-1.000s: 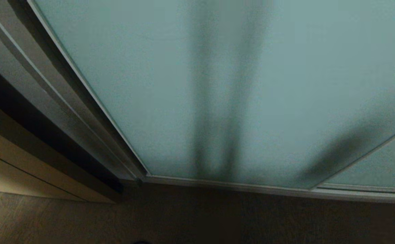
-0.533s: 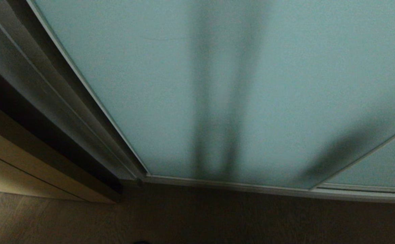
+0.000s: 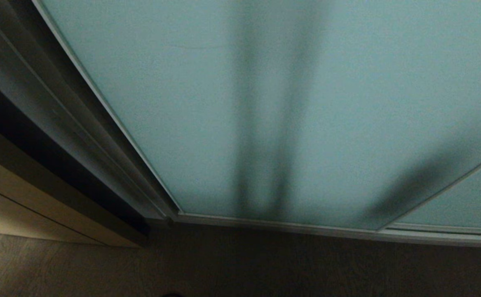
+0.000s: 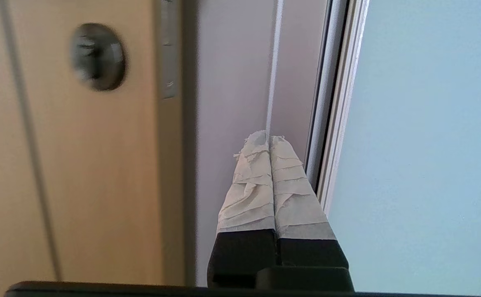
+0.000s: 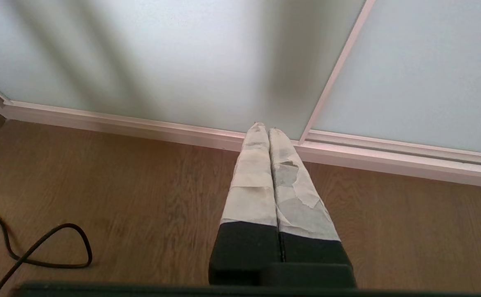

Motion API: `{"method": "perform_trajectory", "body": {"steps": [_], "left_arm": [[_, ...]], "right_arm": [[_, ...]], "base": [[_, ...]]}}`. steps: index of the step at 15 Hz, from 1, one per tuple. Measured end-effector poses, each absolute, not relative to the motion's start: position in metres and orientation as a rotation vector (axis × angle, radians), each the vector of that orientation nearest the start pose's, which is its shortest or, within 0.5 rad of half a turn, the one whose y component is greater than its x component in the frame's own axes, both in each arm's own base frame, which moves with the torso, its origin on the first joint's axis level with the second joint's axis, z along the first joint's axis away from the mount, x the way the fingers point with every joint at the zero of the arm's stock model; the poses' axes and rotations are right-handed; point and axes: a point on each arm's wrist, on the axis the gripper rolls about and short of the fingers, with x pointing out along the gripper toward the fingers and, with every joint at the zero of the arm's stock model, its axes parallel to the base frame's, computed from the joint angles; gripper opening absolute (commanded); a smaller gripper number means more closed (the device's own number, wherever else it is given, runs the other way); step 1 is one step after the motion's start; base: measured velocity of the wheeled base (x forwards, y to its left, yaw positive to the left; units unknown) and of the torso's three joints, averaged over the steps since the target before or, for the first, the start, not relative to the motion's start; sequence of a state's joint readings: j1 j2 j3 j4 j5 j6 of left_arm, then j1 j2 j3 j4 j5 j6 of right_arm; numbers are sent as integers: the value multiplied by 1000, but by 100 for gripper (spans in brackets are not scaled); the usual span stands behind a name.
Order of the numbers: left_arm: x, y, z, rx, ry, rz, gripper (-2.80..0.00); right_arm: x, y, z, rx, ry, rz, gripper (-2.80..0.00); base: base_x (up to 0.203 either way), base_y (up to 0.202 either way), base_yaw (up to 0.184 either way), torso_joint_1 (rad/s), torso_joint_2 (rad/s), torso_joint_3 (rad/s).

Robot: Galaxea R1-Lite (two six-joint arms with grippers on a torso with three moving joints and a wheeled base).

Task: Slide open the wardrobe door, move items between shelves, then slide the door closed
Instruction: Close the door, then open the door

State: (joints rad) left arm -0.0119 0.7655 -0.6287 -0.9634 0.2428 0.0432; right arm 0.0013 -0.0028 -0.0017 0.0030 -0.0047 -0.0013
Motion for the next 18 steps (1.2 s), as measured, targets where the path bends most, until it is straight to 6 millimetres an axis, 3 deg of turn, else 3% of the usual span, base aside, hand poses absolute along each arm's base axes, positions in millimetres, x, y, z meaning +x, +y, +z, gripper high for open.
{"method": "perform_trajectory", "body": {"steps": [5,9,18], "left_arm": [[73,4,355,-69,-786,222,-280],[99,2,362,-81,-753,196,-280],[131,-3,371,-80,-732,136,-280]], "right_arm": [[-23,0,76,-1,-1,-3,-280],[-23,0,76,-1,-1,-3,-280],[-23,0,76,-2,0,-3,-280]], "base": [[0,0,0,0,0,0],[0,0,0,0,0,0],[0,0,0,0,0,0]]}}
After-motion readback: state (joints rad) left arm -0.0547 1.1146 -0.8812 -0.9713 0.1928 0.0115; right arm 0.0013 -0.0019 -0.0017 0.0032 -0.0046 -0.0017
